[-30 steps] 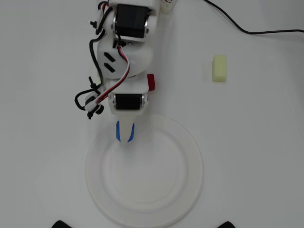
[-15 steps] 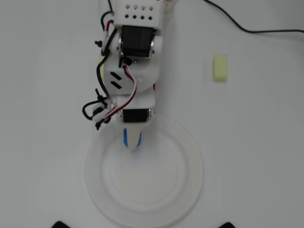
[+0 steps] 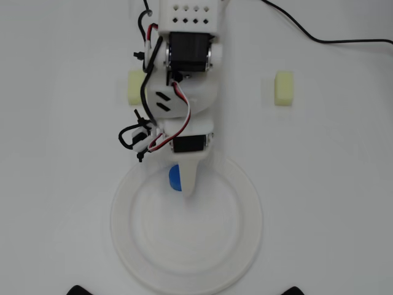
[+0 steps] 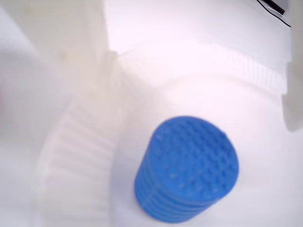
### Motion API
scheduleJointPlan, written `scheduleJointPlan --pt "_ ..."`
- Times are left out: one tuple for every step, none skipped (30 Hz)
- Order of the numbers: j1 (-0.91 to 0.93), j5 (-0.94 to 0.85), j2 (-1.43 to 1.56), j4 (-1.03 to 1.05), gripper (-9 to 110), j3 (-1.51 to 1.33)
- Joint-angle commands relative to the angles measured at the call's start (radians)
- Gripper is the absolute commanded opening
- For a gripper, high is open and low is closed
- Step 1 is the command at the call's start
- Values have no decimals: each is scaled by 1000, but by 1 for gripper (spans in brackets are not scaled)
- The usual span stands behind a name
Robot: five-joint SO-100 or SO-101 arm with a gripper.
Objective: Grasp a blue block and put it in the dish.
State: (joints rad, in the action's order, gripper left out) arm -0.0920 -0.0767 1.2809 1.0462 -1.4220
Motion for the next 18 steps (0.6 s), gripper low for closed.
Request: scheduleJointPlan --pt "3 -9 133 28 28 15" --pt "6 -9 155 41 29 15" --pt "8 -9 179 58 29 15" --pt "9 -8 206 78 29 15" --pt "11 -8 235 101 29 14" --pt "11 -11 268 121 29 6" --pt "11 -14 311 130 29 -15" --pt "11 -20 359 135 29 -46" --pt "9 -31 413 138 29 -81" --pt "6 -41 468 138 30 -124" --pt "5 -51 526 140 30 -169" --pt "3 -60 584 140 30 -215" --pt "2 -67 643 140 30 -262" --pt "2 -72 701 140 30 -308" --pt "2 -71 759 140 31 -357" --pt "2 -63 818 140 32 -408" --pt "2 -61 881 137 32 -466" --pt "2 -61 946 132 33 -529"
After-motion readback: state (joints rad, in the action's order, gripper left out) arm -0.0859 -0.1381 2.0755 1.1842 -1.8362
